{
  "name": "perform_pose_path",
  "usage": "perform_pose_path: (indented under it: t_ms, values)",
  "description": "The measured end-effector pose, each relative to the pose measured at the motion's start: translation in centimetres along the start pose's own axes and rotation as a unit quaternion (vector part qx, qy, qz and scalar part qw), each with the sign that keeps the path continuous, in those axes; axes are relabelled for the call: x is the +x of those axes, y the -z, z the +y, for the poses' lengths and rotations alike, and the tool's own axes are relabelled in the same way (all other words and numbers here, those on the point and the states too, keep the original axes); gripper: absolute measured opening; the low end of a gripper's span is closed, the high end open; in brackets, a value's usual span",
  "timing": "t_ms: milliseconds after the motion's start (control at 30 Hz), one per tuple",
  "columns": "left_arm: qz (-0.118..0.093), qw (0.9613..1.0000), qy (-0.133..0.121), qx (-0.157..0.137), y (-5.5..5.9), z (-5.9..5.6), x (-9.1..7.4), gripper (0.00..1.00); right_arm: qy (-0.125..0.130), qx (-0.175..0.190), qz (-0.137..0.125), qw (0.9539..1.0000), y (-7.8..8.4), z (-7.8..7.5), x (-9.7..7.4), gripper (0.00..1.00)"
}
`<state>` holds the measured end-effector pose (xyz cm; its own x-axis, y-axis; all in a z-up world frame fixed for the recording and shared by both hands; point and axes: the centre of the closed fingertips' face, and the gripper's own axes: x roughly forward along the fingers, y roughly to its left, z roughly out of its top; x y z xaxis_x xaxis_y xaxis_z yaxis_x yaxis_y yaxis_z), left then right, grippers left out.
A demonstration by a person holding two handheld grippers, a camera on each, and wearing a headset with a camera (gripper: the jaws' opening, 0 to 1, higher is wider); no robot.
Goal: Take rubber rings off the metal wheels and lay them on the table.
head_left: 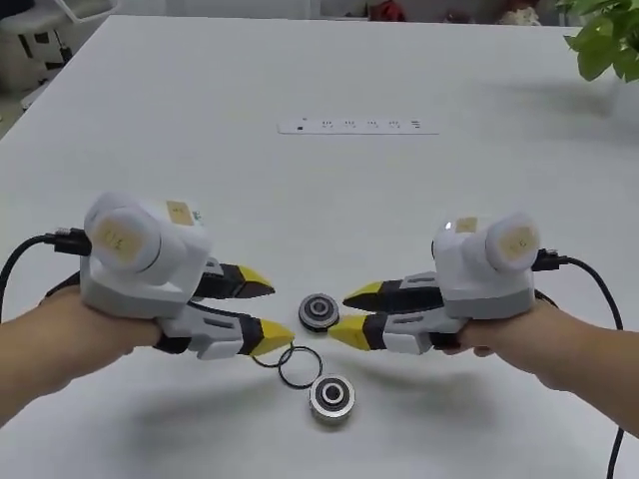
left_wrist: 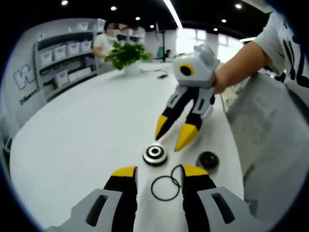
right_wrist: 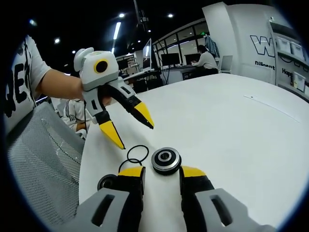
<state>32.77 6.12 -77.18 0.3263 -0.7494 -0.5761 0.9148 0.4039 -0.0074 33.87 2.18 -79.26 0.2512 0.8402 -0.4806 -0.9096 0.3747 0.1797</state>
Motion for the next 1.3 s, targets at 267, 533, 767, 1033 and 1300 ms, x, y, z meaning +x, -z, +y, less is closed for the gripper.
perform_pose_path:
  t_ms: [267, 533, 767, 1033, 1300]
  values:
    - [0.007, 1.0000, 0.006, 0.000, 0.2, 0.2, 1.2, 0.34, 0.002, -0.003, 0.003, 1.0000, 0.4, -0.1, 0.1, 0.26]
    - [0.015, 0.9998, 0.010, 0.003, 0.3, 0.1, 2.3, 0.32, 0.003, -0.002, 0.001, 1.0000, 0.6, 0.0, 0.2, 0.27]
    - [0.008, 0.9999, 0.009, 0.006, -0.3, 0.3, 2.8, 0.29, 0.002, -0.003, 0.001, 1.0000, 0.7, -0.1, 0.2, 0.27]
    - [0.009, 0.9998, 0.011, 0.011, -0.8, 0.1, 3.9, 0.25, 0.001, -0.002, 0.001, 1.0000, 0.7, 0.0, 0.3, 0.27]
    - [0.011, 0.9998, 0.010, 0.013, -0.9, 0.2, 4.4, 0.20, 0.001, -0.002, -0.003, 1.0000, 0.6, 0.0, 0.3, 0.27]
